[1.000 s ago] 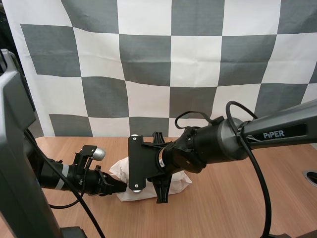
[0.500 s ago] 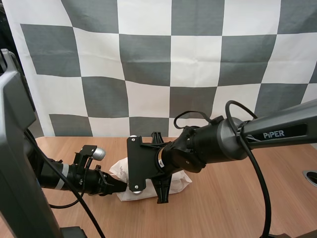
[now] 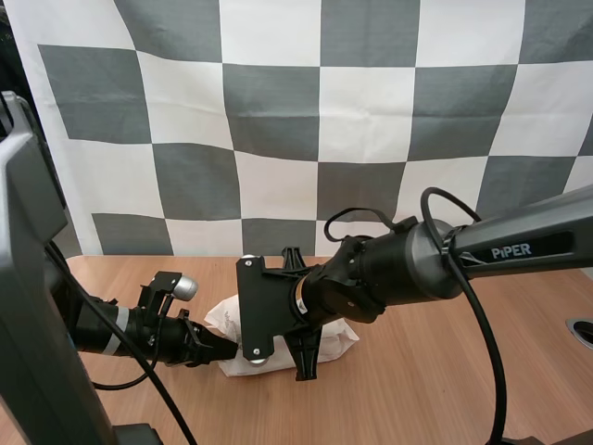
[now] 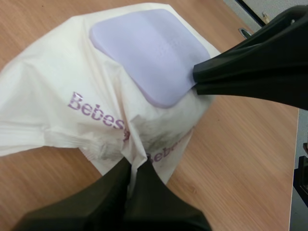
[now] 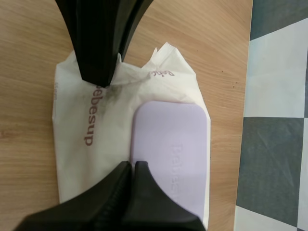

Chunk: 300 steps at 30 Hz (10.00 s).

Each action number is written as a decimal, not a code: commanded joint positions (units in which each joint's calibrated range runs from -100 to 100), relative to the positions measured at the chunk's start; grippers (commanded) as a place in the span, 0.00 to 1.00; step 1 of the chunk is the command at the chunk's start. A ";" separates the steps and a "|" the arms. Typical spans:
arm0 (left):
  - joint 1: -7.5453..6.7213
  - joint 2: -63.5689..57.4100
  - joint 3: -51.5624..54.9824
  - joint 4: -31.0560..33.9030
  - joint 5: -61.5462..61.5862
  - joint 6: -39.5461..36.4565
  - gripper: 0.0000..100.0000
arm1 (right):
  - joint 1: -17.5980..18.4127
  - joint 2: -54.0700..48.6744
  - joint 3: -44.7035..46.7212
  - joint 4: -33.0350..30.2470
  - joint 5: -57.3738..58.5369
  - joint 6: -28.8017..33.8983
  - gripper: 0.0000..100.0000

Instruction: Open the wet wipes lid

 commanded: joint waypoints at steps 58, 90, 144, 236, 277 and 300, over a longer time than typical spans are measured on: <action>-0.01 0.07 0.07 7.15 0.02 1.01 0.00 | -7.75 15.48 -13.02 3.94 -34.16 0.88 0.00; -0.01 -32.84 -1.05 4.22 0.02 -13.57 0.82 | -7.75 -4.21 -15.28 21.42 -0.20 1.63 0.68; -1.26 -96.67 29.81 -22.51 -48.32 -22.28 0.90 | -29.59 -75.02 25.38 35.42 -9.09 11.34 0.00; -25.76 -111.62 33.21 49.34 -76.47 -98.18 1.00 | -32.65 -84.92 31.06 38.59 -3.38 11.72 0.00; -25.82 -111.62 33.21 67.56 -68.90 -116.84 0.00 | -32.65 -84.92 31.06 38.70 1.32 17.10 0.00; -25.82 -111.62 33.21 67.56 -69.10 -116.84 0.00 | -32.65 -84.92 32.44 38.70 17.63 22.12 0.00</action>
